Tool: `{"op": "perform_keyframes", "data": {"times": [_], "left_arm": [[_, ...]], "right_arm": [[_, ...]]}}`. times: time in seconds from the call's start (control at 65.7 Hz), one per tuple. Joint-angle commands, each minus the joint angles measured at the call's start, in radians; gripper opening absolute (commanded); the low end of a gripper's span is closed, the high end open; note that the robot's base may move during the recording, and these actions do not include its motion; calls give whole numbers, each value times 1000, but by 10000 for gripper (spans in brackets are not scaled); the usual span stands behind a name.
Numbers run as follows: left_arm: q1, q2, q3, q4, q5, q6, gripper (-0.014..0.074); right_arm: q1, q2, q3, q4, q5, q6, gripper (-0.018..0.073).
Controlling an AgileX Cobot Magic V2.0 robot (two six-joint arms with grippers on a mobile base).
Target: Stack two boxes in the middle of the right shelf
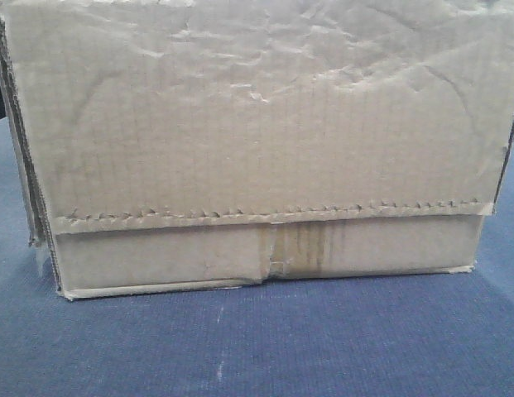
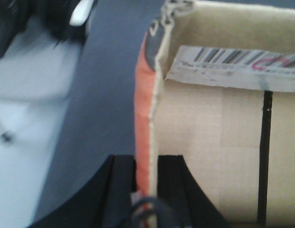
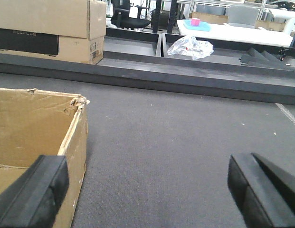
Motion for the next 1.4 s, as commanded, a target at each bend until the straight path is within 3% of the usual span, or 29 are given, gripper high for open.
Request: {"op": "perform_keyframes", "data": {"times": [0.0, 0.061, 0.168, 0.426, 0.564, 0.685, 0.868, 1.31, 1.386], "left_arm": [[-4, -22, -81, -143, 10, -14, -111], [-21, -22, -136, -221, 26, -14, -111], [-97, -18, -196, -273, 20, -15, -111], [-367, 60, -205, -263, -32, -97, -111], [-464, 152, -205, -246, -48, -131, -111], [-522, 227, -205, -165, -67, -204, -111], [-562, 321, -205, -81, -71, -276, -111], [-574, 383, -205, -84, -67, -278, -109], [-574, 383, -205, -80, -65, -278, -45]], "right_arm": [[4, 3, -8, -7, -14, -2, 570], [4, 3, -8, -7, -14, -2, 570], [4, 3, -8, -7, -14, -2, 570], [4, 3, -8, -7, -14, -2, 570], [4, 3, -8, -5, -14, -2, 570], [6, 3, -8, -5, -14, -2, 570], [6, 3, -8, -5, -14, -2, 570], [6, 3, -8, -5, -12, -2, 570], [8, 3, -8, -5, -12, -2, 570]]}}
